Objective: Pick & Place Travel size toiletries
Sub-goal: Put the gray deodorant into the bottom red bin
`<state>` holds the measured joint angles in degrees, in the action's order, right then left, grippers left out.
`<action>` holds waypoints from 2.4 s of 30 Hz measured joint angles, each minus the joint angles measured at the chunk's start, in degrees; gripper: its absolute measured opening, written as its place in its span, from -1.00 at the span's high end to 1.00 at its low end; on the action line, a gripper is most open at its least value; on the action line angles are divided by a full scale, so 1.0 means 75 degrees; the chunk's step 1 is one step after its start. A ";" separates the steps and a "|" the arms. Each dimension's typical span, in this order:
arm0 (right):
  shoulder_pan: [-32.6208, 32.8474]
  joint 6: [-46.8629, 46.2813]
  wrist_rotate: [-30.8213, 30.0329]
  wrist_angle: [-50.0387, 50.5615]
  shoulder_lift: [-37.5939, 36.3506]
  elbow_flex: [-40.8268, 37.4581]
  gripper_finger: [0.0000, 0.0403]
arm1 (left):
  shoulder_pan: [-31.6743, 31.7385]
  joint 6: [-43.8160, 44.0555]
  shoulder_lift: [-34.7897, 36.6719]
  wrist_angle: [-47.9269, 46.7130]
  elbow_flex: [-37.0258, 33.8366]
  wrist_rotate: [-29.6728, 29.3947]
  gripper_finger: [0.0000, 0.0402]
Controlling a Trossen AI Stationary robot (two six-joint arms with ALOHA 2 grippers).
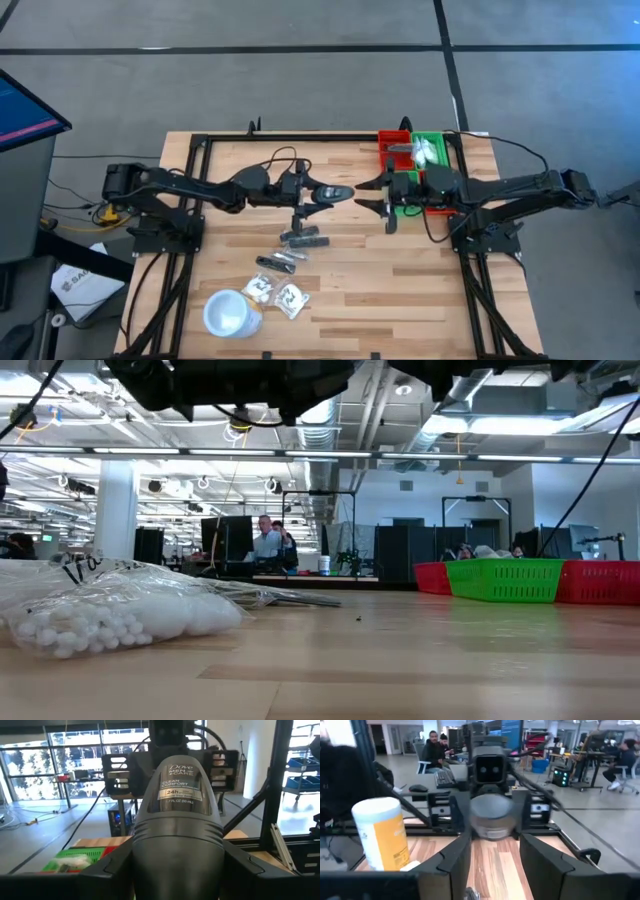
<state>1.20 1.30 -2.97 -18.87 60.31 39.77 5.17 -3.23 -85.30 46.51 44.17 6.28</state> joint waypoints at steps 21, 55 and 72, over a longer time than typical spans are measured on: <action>0.0168 0.0496 -0.0181 -0.0536 0.0224 -0.0002 -0.24 | -0.0099 0.0004 -0.0171 0.0159 0.0197 0.0490 0.04; 0.0112 0.1028 0.0057 -0.2181 0.2448 0.1066 -0.24 | -0.0101 -0.0133 -0.0163 0.0199 0.0187 0.0493 0.03; 0.0124 0.1089 0.0077 -0.2119 0.2914 0.1428 0.02 | -0.0099 -0.0145 -0.0163 0.0164 0.0180 0.0613 0.02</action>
<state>2.13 9.47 -2.40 -34.76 82.17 50.48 4.43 -4.32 -86.52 47.75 45.52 10.87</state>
